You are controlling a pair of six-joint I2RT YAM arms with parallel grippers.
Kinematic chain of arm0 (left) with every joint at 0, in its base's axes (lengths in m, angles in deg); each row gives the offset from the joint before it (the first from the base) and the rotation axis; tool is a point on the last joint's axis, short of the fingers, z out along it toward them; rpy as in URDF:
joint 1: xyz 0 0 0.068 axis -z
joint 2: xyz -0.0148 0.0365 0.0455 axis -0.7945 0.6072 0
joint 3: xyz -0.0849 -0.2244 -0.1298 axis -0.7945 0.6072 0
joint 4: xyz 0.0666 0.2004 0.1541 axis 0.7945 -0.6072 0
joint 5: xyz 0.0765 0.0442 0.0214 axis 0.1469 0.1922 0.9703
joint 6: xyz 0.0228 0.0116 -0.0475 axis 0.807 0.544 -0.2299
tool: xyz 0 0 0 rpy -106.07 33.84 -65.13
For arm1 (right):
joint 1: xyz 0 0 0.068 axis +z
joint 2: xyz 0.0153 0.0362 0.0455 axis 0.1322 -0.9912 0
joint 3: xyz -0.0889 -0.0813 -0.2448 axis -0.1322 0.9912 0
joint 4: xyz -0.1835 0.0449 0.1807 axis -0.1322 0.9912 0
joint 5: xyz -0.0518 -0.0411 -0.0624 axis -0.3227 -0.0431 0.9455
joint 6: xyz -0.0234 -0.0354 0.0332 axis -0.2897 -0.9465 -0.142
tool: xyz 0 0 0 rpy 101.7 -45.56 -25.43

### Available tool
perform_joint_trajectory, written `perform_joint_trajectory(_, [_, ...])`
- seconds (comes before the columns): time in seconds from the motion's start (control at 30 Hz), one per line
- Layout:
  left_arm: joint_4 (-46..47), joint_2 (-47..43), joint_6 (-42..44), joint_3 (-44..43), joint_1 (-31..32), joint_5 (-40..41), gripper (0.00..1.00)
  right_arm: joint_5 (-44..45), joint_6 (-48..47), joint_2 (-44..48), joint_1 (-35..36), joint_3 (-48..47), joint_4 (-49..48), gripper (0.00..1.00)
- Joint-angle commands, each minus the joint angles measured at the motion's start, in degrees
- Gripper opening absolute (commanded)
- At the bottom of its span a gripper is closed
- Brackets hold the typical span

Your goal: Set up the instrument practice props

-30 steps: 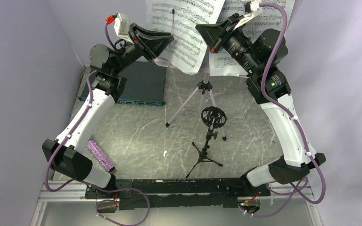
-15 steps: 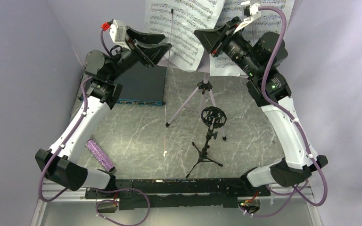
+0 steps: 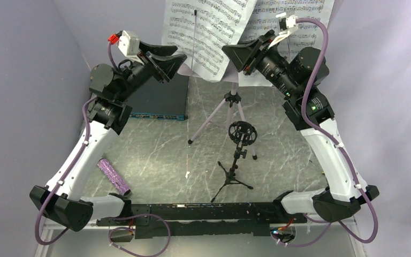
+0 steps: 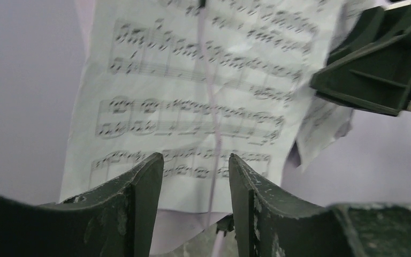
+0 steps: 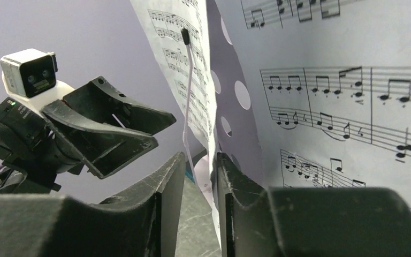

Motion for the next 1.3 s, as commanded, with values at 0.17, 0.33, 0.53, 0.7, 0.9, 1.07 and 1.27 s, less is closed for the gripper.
perform_joint_trajectory(0.17, [-18.54,-1.64,10.3,-5.81,0.18,16.64,0.53,0.55,0.51,-0.6,0.13,-1.6,-1.34,0.13])
perform_joint_trajectory(0.33, [-27.4,-0.81,16.36,-9.88,0.18,21.42,0.62,1.23,-0.61,-1.08,0.13,-4.68,0.24,0.0])
perform_joint_trajectory(0.53, [-28.47,-0.7,18.03,-9.54,-0.21,17.62,0.62,2.85,-1.58,0.33,0.13,-4.74,-0.55,0.0])
perform_joint_trajectory(0.7, [-27.45,0.39,17.01,-9.54,-1.32,8.74,0.61,2.31,-1.98,-0.36,0.13,-5.94,-0.15,0.0])
perform_joint_trajectory(0.9, [-24.06,1.37,14.55,-8.09,-2.77,2.4,0.59,1.34,-2.47,-1.82,0.13,-8.56,0.86,0.0])
perform_joint_trajectory(1.07, [-21.07,2.83,12.69,-7.6,-3.5,-2.14,0.59,0.71,-2.64,-2.7,0.15,-9.75,1.37,0.0])
perform_joint_trajectory(1.27, [-19.78,3.43,11.87,-7.3,-3.71,-3.4,0.59,0.53,-3.01,-3.36,0.13,-10.02,1.45,0.0])
